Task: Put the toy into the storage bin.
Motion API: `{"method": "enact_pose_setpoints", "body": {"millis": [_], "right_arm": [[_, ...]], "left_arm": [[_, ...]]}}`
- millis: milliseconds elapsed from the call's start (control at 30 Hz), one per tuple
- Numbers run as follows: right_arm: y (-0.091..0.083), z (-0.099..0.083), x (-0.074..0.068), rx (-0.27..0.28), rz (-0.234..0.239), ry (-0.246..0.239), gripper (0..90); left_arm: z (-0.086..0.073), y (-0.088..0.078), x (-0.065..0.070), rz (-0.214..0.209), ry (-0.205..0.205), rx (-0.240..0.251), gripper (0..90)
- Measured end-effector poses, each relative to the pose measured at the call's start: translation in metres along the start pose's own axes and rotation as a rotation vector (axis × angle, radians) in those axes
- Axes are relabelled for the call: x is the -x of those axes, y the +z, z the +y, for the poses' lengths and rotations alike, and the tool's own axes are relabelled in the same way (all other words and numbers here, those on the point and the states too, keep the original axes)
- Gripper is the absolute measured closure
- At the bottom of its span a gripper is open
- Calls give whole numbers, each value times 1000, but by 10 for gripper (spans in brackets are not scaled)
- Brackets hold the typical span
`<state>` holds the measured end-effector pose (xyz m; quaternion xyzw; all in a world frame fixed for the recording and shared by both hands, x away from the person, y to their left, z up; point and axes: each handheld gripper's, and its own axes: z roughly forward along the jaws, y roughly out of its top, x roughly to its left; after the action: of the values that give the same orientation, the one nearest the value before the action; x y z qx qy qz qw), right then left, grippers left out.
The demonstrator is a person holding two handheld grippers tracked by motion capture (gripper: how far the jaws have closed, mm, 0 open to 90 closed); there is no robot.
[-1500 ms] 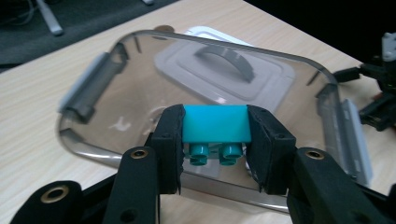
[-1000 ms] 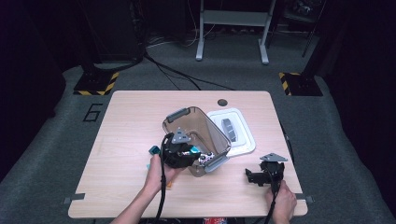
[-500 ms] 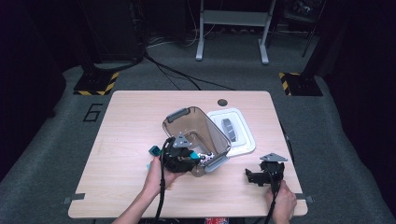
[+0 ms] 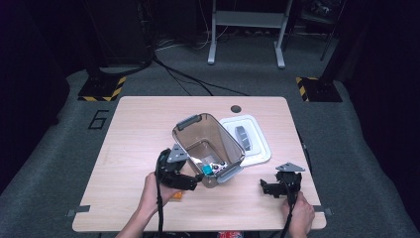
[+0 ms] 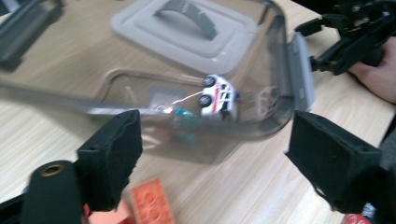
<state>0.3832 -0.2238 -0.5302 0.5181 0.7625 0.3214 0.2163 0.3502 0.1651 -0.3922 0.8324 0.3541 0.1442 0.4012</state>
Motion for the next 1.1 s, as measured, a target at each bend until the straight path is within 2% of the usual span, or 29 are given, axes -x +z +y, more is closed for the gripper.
{"method": "enact_pose_setpoints", "body": {"millis": [200,267,400,433,467,567,633,700,800,867,967,1100], "right_arm": [[0,0,0,2,0,-4,0],[0,0,0,2,0,-4,0],[0,0,0,0,0,-1,0],[0,0,0,0,0,1,0],[0,0,0,2,0,-4,0],[0,0,0,0,0,-1,0],[0,0,0,0,0,1,0],[0,0,0,2,0,-4,0],[0,0,0,2,0,-3,0],[0,0,0,2,0,-4,0],[0,0,0,2,0,-3,0],[0,0,0,2,0,-4,0]], "left_arm": [[-22,-7,-21,37,-51,1,110],[-31,-6,-27,65,-66,-7,79],[-49,0,-36,99,-82,-44,57],[-54,3,-38,113,-98,-46,47],[-59,5,-40,119,-95,-66,39],[-74,12,-47,168,-98,-105,22],[-85,18,-53,190,-120,-120,25],[-94,22,-58,234,-134,-137,32],[-107,28,-65,263,-164,-164,45],[-113,30,-68,267,-169,-181,52],[-118,29,-71,271,-192,-176,50],[-120,25,-73,282,-194,-174,62]]}}
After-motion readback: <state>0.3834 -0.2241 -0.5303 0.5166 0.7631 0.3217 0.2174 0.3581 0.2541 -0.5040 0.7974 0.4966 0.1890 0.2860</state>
